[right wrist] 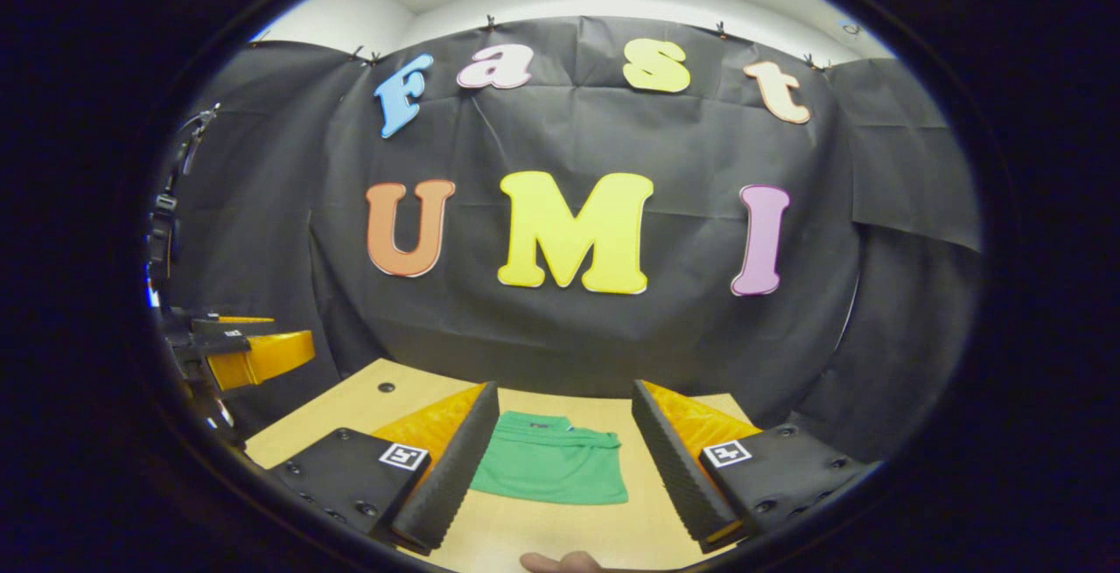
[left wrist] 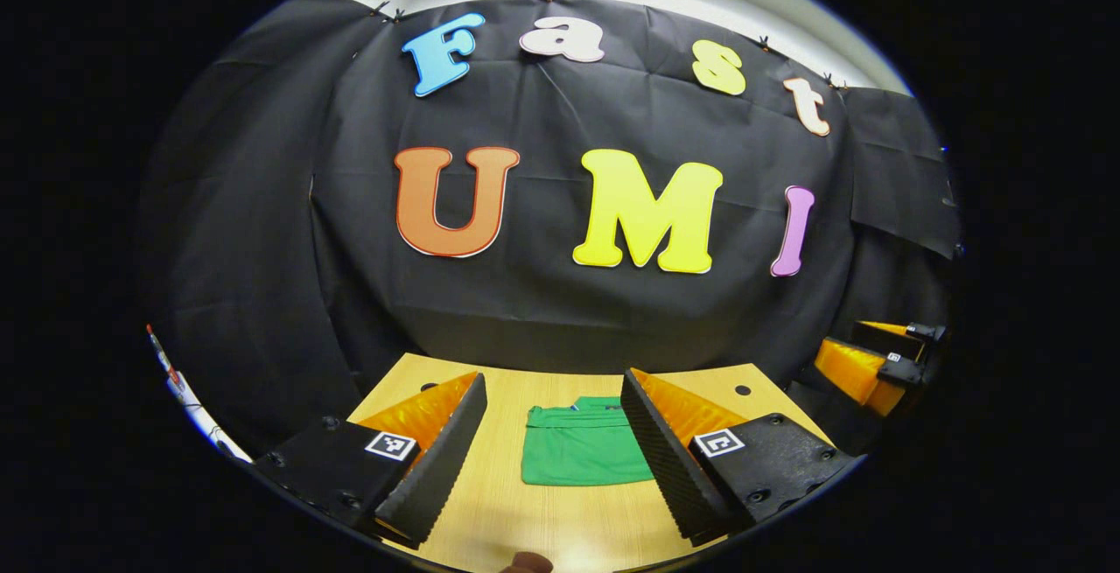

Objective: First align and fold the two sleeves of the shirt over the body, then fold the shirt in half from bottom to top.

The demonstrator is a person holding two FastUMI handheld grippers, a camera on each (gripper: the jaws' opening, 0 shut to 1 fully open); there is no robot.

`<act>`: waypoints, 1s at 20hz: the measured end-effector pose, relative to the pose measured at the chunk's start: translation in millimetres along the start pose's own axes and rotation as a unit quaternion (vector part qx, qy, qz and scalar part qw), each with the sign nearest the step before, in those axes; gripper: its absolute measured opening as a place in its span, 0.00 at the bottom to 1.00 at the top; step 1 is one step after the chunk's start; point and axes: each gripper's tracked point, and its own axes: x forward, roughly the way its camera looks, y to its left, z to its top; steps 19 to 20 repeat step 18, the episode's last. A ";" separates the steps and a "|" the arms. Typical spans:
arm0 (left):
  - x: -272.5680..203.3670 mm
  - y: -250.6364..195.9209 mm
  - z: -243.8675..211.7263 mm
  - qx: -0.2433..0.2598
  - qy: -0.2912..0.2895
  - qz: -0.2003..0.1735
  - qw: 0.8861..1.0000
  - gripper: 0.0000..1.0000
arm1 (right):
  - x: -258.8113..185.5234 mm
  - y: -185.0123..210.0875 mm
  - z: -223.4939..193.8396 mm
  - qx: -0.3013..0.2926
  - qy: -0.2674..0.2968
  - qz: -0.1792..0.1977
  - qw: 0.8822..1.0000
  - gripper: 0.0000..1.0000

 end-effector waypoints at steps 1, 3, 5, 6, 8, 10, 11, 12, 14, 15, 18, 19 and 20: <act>-7.8 3.5 -2.1 0.005 -0.009 0.001 1.000 0.99 | -10.6 6.5 -4.1 -0.006 -0.005 0.000 1.000 0.94; -29.3 7.1 -8.0 0.015 -0.018 0.007 1.000 0.99 | -27.3 22.6 -9.9 -0.022 -0.016 0.008 1.000 0.94; -46.2 2.7 -11.8 0.017 -0.028 -0.002 0.999 0.99 | -35.5 38.0 -15.0 -0.026 -0.015 0.015 0.999 0.96; -53.9 -0.1 -12.3 0.020 -0.033 -0.009 0.999 0.99 | -38.9 45.5 -17.0 -0.025 -0.013 0.018 0.999 0.97; -60.7 0.7 -14.3 0.030 -0.039 -0.015 0.999 0.99 | -41.7 56.6 -22.9 -0.029 -0.004 0.021 0.999 0.98; -64.4 4.3 -16.4 0.039 -0.042 -0.016 0.998 0.99 | -41.3 71.0 -24.4 -0.040 -0.002 0.032 0.999 0.94; -65.4 4.3 -15.0 0.041 -0.046 -0.017 0.998 0.99 | -43.1 73.4 -22.3 -0.046 -0.005 0.034 0.998 0.94; -66.3 4.8 -14.0 0.041 -0.048 -0.019 0.998 0.99 | -44.0 76.9 -20.7 -0.049 -0.008 0.037 0.998 0.94; -67.5 7.9 -13.9 0.041 -0.050 -0.018 0.998 0.99 | -45.7 83.8 -19.2 -0.053 -0.011 0.041 0.998 0.96; -67.9 9.3 -14.0 0.041 -0.051 -0.016 0.998 0.99 | -46.6 84.5 -18.7 -0.055 -0.011 0.041 0.998 0.96; -69.4 12.7 -13.4 0.039 -0.054 -0.014 0.998 0.99 | -46.3 85.6 -20.2 -0.051 -0.010 0.041 0.998 0.94; -69.4 12.7 -13.4 0.039 -0.054 -0.014 0.998 0.99 | -46.3 85.6 -20.2 -0.051 -0.010 0.041 0.998 0.94; -69.4 12.7 -13.4 0.039 -0.054 -0.014 0.998 0.99 | -46.3 85.6 -20.2 -0.051 -0.010 0.041 0.998 0.94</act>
